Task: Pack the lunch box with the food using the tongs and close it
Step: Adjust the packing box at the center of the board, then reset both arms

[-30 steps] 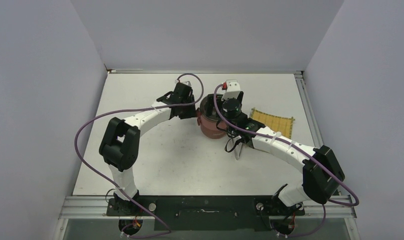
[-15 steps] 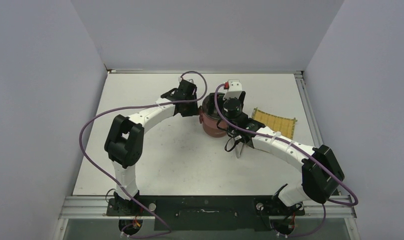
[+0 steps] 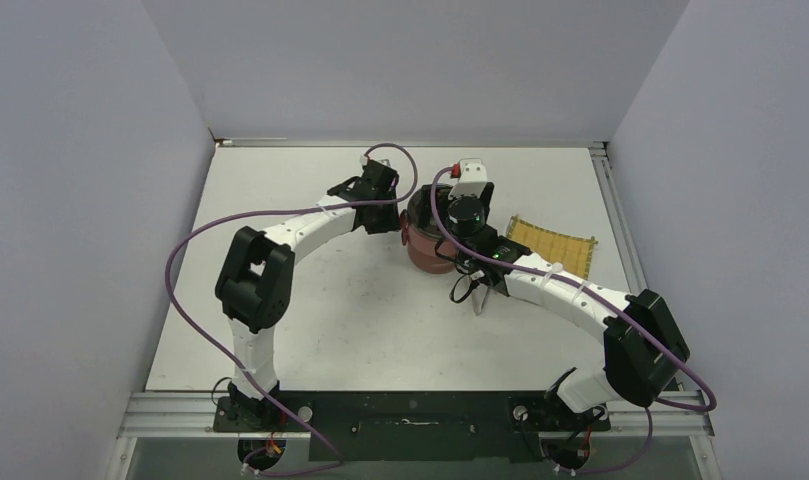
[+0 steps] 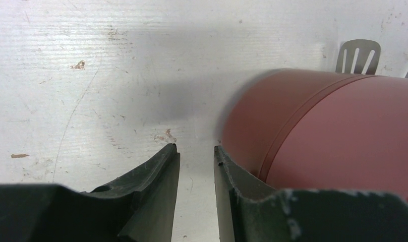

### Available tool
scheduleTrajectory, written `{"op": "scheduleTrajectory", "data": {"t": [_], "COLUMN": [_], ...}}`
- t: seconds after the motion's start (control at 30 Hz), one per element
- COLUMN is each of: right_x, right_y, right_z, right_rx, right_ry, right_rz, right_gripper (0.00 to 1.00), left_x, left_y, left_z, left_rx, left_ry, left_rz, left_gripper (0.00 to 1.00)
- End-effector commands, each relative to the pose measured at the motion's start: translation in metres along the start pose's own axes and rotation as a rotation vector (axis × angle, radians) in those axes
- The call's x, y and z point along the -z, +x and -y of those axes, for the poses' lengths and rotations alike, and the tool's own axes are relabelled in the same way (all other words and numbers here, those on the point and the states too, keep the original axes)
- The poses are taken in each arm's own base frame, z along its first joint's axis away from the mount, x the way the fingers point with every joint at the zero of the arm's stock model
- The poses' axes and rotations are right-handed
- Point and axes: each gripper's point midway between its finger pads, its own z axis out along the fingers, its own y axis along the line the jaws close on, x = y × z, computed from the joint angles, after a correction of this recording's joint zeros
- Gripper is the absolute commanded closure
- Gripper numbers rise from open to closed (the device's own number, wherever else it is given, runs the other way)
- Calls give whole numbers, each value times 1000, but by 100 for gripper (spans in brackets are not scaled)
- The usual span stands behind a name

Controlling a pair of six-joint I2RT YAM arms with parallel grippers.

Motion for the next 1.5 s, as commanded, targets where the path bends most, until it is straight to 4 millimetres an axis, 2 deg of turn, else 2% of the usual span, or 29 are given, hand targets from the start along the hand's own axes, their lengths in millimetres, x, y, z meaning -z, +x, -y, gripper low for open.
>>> {"op": "scheduleTrajectory", "data": {"t": [0.0, 0.23, 0.37, 0.5, 0.67, 0.73, 0.93, 1.0, 1.07, 1.17, 1.2, 1.23, 1.37, 1.47], "right_x": [49, 50, 50, 51, 51, 50, 47, 48, 51, 59, 61, 65, 80, 86], "right_y": [190, 188, 172, 142, 104, 92, 55, 39, 20, -11, -22, -32, -69, -87], "right_z": [4, 8, 21, 32, 32, 33, 32, 30, 29, 26, 25, 24, 21, 32], "right_rx": [190, 177, 162, 131, 108, 111, 117, 114, 107, 93, 88, 83, 68, 51], "right_ry": [-107, -83, 2, 73, 94, 108, 137, 135, 131, 109, 101, 88, 22, 18], "right_rz": [-620, -611, -569, -503, -437, -417, -355, -332, -298, -246, -227, -208, -129, -96], "right_gripper": [14, 15, 15, 12, 7, 6, 0, 6, 9, 10, 10, 10, 10, 10], "left_x": [16, 22, 35, 53, 93, 107, 146, 161, 179, 201, 209, 220, 246, 258], "left_y": [-13, -16, -25, -37, -48, -54, -54, -55, -55, -56, -57, -60, -63, -62], "left_z": [109, 118, 103, 76, 47, 28, -25, -42, -58, -80, -88, -98, -133, -156], "left_rx": [10, 6, -16, -11, -36, -45, -40, -34, -32, -24, -18, -9, 30, 48], "left_ry": [303, 320, 295, 275, 267, 228, 156, 134, 115, 87, 77, 65, 11, -39], "left_rz": [93, 102, 121, 157, 222, 251, 284, 309, 343, 385, 403, 435, 520, 567], "left_gripper": [70, 69, 66, 59, 47, 44, 36, 29, 15, 0, 3, 4, 4, 4]}}
